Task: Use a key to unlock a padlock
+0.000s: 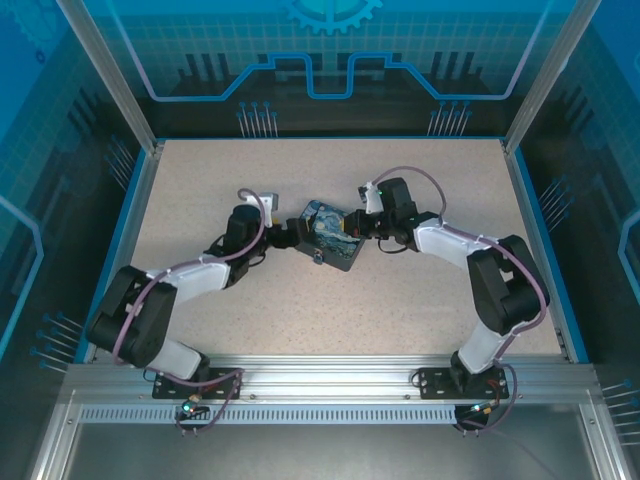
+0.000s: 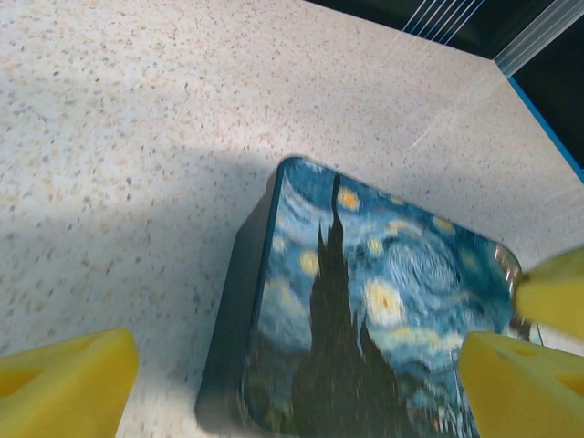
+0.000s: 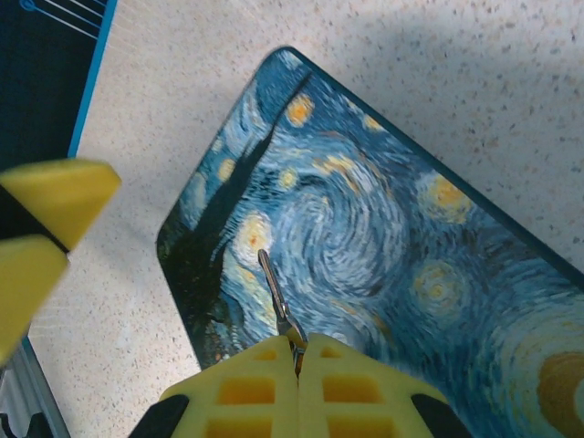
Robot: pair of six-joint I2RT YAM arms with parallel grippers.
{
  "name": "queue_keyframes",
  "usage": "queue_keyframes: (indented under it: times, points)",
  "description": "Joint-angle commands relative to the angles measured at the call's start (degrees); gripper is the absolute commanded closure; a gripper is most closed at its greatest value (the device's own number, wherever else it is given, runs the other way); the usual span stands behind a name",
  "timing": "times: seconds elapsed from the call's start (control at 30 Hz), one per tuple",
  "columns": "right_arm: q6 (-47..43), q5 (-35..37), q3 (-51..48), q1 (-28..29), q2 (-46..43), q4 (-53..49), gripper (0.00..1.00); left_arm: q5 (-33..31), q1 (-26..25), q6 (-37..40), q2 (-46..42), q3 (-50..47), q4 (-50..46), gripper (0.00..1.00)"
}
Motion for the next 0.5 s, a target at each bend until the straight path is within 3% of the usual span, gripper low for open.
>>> queue_keyframes:
  times: [0.0,0.23,0.47]
  points:
    - [0.7,-2.0,0.6,-0.7,1.5,0.8,1.0,6.1,0.9,0.1,5.4,4.3,-2.9,0.09]
    - [1.3,-2.7,0.2,-1.6,2.5,-1.0,1.0,9.5,0.8,0.7,13.3,9.0,-2.8,0.17]
    - [1.1,-2.3,-1.2,-2.3,2.0,-3.3,1.0,11.8,-2.0,2.1,11.3,6.5,-3.1,0.21]
